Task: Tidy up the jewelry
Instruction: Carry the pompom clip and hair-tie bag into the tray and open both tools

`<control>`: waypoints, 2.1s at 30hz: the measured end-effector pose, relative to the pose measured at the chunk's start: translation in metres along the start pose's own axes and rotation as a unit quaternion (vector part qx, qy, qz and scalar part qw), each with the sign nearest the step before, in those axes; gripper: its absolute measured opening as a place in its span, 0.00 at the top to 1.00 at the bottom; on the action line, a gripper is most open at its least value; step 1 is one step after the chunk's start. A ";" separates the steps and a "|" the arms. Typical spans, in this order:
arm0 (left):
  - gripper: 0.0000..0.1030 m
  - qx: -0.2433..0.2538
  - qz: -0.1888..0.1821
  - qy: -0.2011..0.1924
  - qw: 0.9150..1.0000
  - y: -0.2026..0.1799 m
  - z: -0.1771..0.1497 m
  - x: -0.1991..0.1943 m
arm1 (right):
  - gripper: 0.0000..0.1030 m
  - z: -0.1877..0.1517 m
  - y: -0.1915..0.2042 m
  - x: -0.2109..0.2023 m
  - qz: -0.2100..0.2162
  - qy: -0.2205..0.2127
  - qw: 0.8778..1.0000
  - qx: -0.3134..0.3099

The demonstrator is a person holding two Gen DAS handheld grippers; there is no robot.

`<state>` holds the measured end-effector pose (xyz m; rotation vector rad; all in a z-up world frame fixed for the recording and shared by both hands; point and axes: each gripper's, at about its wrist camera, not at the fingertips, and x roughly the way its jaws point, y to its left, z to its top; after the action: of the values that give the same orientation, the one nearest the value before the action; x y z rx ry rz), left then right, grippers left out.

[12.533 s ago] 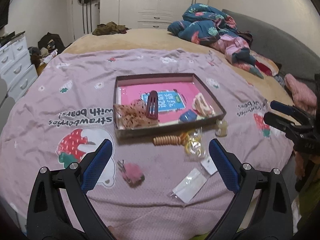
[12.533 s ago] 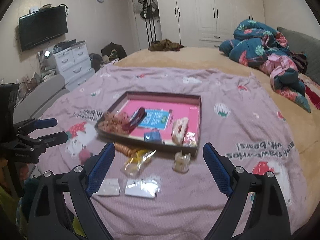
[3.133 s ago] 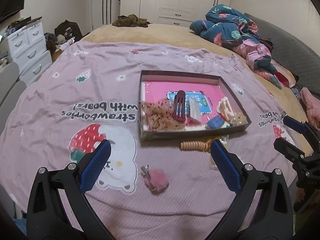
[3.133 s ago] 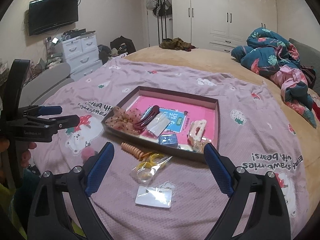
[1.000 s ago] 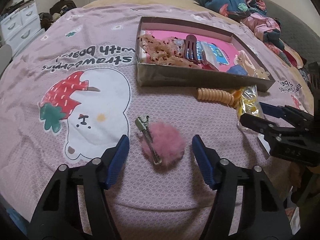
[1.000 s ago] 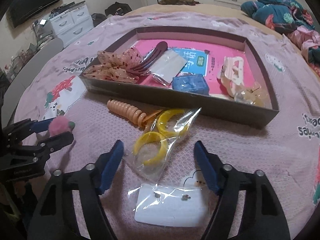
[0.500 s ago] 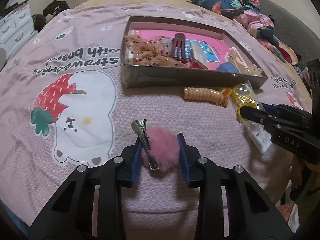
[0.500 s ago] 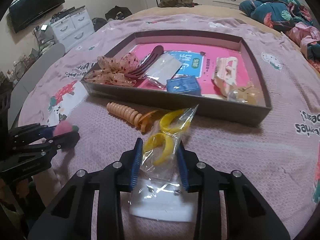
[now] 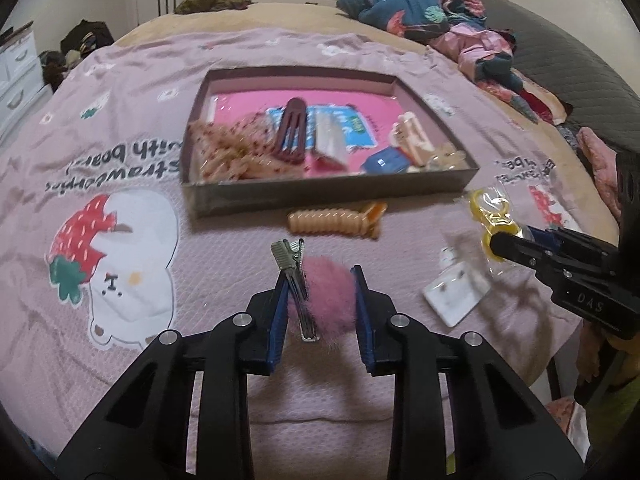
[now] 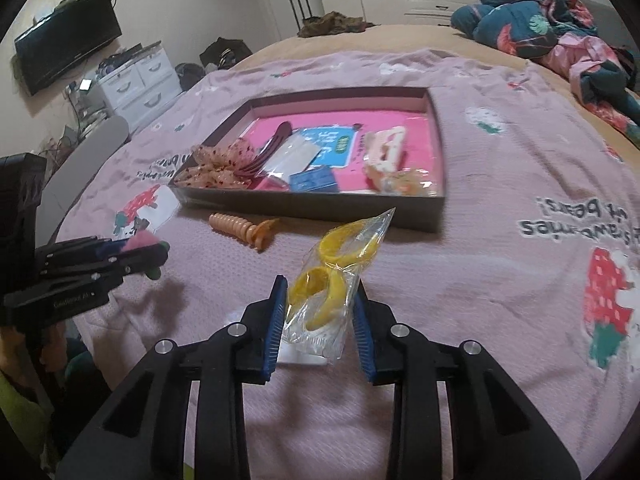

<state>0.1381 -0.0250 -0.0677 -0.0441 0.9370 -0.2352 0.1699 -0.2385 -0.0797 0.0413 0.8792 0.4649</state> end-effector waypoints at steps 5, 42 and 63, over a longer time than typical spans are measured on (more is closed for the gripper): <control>0.80 0.004 -0.005 -0.008 1.000 -0.008 0.014 -0.001 | 0.71 0.001 -0.015 -0.016 -0.008 -0.013 1.000 0.009; 0.79 -0.032 0.035 -0.013 0.999 0.030 0.136 0.087 | 0.71 0.119 -0.065 0.055 -0.039 -0.040 0.998 0.000; 0.73 -0.044 0.036 0.001 0.998 0.046 0.134 0.109 | 0.64 0.121 -0.071 0.097 -0.055 -0.010 0.998 0.016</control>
<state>0.3159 -0.0129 -0.0806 -0.0913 0.9498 -0.1277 0.3402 -0.2440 -0.0882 0.0266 0.8655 0.3470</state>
